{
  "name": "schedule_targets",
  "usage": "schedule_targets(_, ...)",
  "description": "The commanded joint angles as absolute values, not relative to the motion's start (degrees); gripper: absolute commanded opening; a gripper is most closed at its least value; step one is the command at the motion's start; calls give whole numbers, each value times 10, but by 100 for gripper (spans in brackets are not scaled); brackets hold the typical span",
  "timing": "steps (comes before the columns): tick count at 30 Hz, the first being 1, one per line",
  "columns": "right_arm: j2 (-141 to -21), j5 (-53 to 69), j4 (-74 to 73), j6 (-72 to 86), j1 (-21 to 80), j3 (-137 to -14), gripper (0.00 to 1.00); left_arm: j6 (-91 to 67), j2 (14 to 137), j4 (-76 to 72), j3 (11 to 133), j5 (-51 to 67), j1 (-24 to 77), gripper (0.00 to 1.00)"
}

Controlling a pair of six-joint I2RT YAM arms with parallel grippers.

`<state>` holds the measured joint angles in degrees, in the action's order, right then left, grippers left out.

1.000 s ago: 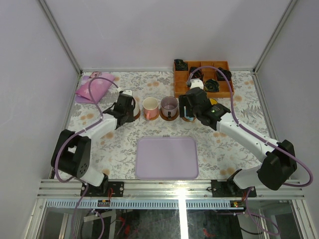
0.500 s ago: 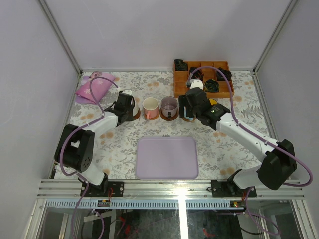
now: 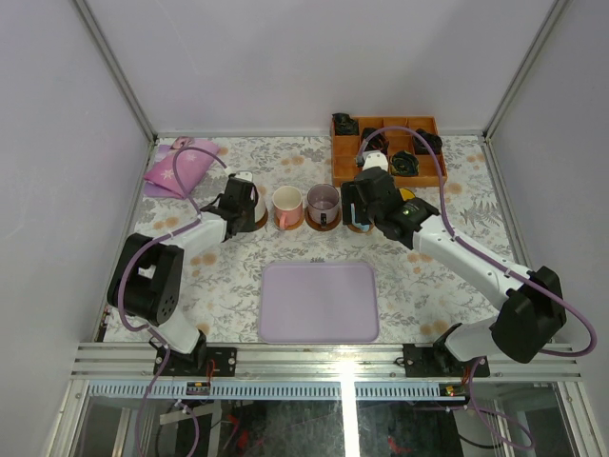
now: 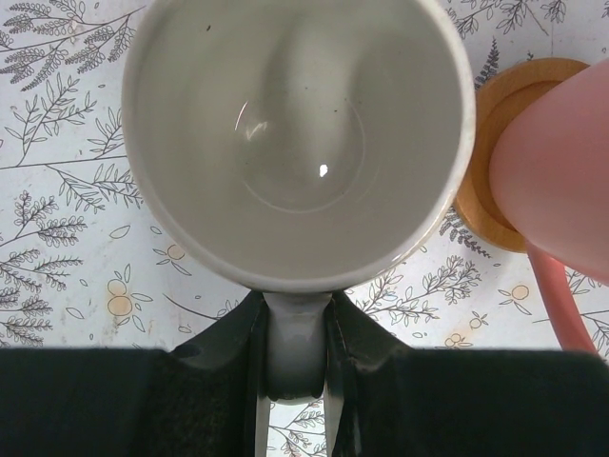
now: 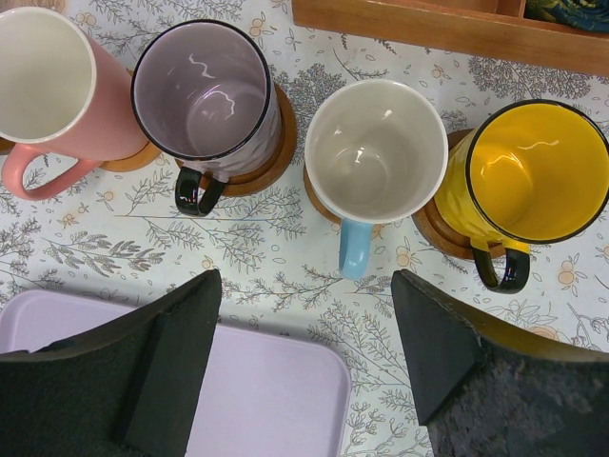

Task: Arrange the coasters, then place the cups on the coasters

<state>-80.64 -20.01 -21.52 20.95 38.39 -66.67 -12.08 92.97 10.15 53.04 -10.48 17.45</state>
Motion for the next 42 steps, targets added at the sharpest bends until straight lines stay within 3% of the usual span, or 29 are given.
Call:
schedule_targets(1,-808,-203,-207,209,380,-687,79,-122,923,32,553,-116,170,0)
schedule_targets(17,-809,-188,-208,214,380,-682,79,-137,919,47,528,-132,170,1)
schedule_targets(23,-810,-186,-210,214,380,-683,79,-147,920,42,521,-130,170,17)
schedule_targets(32,-809,-187,-208,217,380,-682,79,-143,908,56,524,-137,170,47)
schedule_targets(42,-807,-184,-207,216,380,-682,79,-145,875,79,524,-142,170,58)
